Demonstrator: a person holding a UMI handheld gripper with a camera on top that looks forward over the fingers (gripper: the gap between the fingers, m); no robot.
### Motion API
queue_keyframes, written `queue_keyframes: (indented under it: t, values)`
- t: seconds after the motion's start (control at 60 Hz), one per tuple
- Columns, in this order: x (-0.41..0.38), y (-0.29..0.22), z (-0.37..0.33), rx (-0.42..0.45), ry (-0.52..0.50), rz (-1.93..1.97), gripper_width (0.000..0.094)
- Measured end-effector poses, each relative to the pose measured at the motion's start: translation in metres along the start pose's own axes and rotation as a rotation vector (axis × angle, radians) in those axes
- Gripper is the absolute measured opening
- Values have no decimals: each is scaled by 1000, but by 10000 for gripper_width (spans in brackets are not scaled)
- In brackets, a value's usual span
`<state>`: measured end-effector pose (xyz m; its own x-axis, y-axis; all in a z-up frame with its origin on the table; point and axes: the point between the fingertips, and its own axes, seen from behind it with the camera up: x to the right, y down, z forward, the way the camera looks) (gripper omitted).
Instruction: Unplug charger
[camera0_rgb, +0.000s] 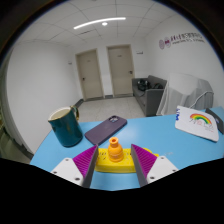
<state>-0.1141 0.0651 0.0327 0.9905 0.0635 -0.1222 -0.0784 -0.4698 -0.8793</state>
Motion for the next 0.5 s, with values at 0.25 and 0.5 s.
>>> queue_keyframes:
  t: [0.25,0.5]
  values:
    - [5,-2,18,19,55,-67,186]
    - [-3,-39,6,87,-1,-22,61]
